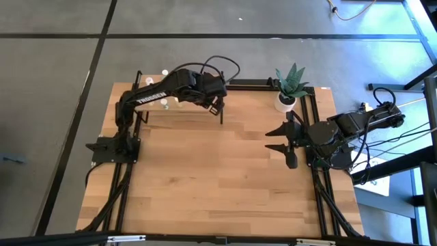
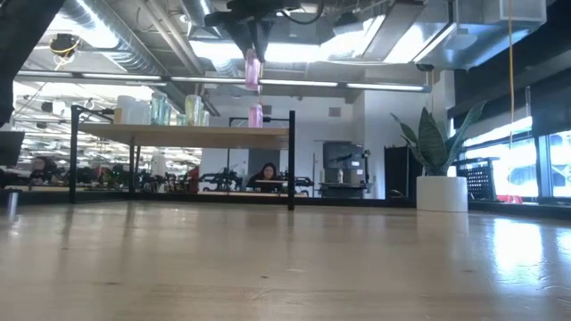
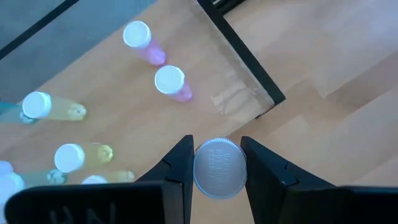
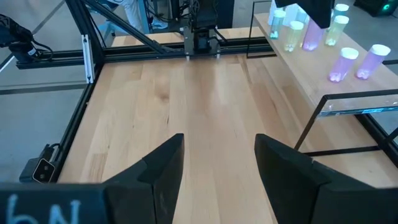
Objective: Pick and place medicine bottles onto shelf by color
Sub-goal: Put the pink pill bottle aligned with the other pink pill bottle on the shelf
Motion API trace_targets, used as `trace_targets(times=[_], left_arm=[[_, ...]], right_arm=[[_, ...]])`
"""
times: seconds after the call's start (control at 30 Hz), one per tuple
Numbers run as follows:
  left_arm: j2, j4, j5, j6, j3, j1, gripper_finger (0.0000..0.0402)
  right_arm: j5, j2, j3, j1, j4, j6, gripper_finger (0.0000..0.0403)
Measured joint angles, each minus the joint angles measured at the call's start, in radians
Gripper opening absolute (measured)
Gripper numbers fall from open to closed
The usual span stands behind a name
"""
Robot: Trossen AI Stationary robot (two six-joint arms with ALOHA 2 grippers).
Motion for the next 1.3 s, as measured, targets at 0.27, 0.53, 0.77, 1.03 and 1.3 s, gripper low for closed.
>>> trace_targets(times=[0.27,0.53,0.77,1.03,1.3], left_arm=[[-0.002,0.004,0.022,-0.005,0.000,-0.008,0.0092],[-0.002,-0.007,0.002,-0.021,0.000,-0.013,0.0095],[-0.002,-0.011,0.002,0.018,0.000,-0.003,0.0096],[-0.054,-0.011,0.010,0.035,-0.023,-0.001,0.0097],[-0.203,0.100,0.010,-0.017,-0.275,-0.009,0.0097]], right_arm=[[0.000,0.000,0.000,0.000,0.001,0.000,0.0198],[0.000,0.000,0.000,0.000,0.000,0.000,0.0198],[0.000,0.000,0.000,0.000,0.000,0.000,0.0198],[0.000,0.000,0.000,0.000,0.000,0.000,0.0198],[0.000,0.001,0.000,0.000,0.000,0.000,0.0198]])
